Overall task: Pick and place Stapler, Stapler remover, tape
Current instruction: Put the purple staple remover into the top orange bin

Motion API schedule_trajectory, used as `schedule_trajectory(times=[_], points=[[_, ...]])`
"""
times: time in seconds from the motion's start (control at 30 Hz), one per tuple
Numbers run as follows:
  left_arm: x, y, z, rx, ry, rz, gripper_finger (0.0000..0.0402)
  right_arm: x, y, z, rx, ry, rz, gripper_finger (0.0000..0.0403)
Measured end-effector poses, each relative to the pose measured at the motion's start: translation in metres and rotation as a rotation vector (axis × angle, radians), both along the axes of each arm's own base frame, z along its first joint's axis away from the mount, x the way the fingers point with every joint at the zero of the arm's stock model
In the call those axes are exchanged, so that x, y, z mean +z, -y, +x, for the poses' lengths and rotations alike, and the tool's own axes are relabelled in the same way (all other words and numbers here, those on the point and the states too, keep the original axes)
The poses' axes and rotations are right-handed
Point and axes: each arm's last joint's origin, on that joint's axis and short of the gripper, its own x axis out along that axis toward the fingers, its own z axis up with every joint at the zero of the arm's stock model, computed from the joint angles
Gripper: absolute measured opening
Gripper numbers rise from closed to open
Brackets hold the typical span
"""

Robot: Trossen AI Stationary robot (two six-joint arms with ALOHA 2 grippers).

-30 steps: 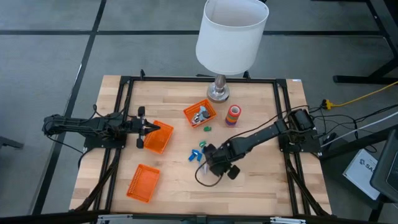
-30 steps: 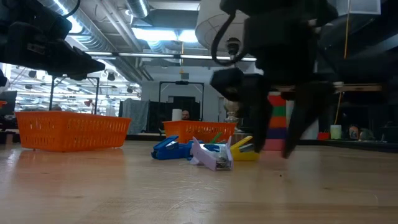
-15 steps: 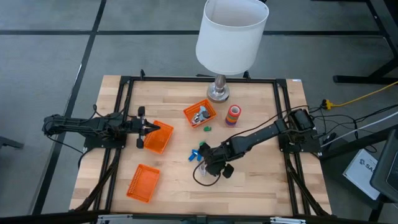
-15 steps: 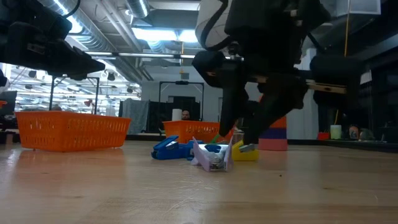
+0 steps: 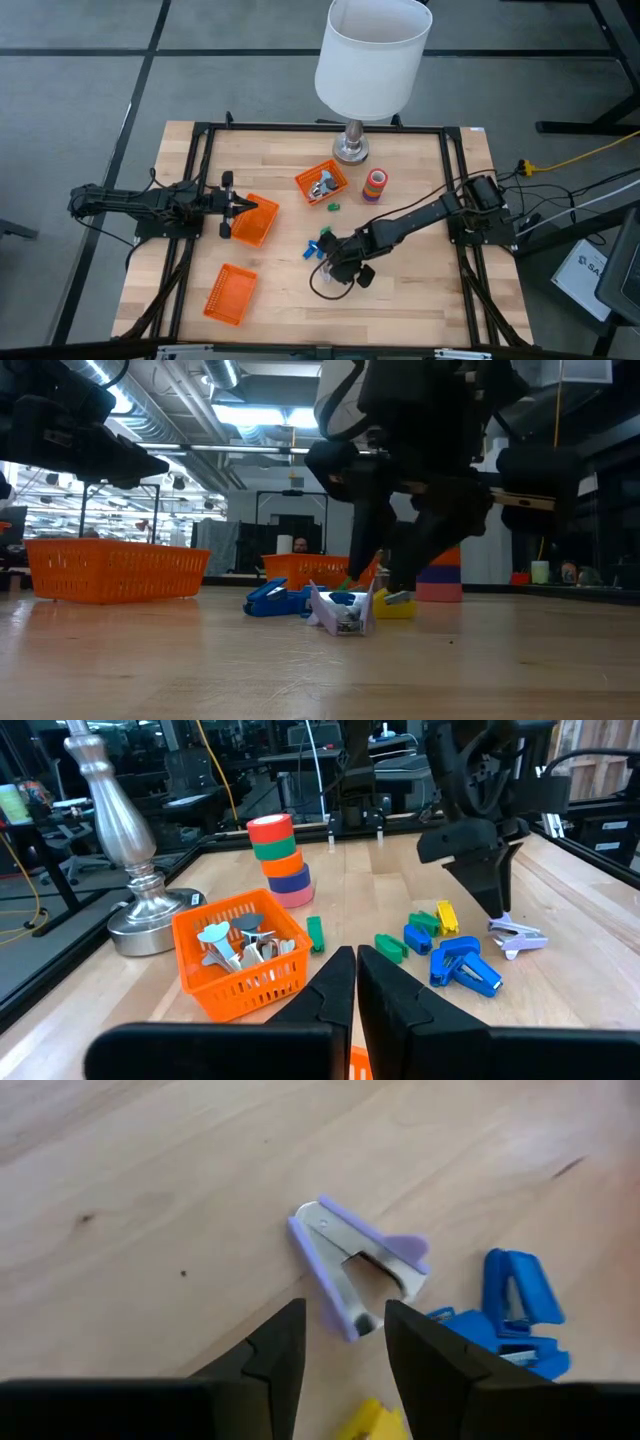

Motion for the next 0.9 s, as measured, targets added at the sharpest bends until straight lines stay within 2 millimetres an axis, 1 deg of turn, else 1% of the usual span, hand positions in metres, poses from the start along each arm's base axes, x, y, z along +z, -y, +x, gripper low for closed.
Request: schedule_trajectory(times=[0.13,0.23,0.37,0.6,0.67,0.77,0.9], points=[[0.000,0.000,0.000,0.000,0.000,0.000,0.0010,-0.006,-0.004,0.000,0.012,-0.006,0.000,0.0140],[0.000,0.000,0.000,0.000,0.000,0.000,0.0013,-0.008,-0.006,0.002,0.015,0.001,0.005,0.0125],[0.000,0.000,0.000,0.000,-0.001,0.000,0.0011,-0.012,-0.006,0.003,0.010,-0.004,0.002,0.0087],[0.000,0.000,0.000,0.000,0.000,0.000,0.0013,-0.012,-0.006,0.003,0.010,0.000,0.004,0.0011],[0.000,0.000,0.000,0.000,0.000,0.000,0.0013,-0.012,-0.006,0.003,0.008,0.001,0.005,0.0009],[0.000,0.000,0.000,0.000,0.000,0.000,0.0011,-0.011,-0.005,0.004,-0.021,-0.004,0.021,0.0017],[0.000,0.000,0.000,0.000,0.000,0.000,0.0011,-0.003,-0.001,0.007,-0.090,-0.009,0.058,0.0008]])
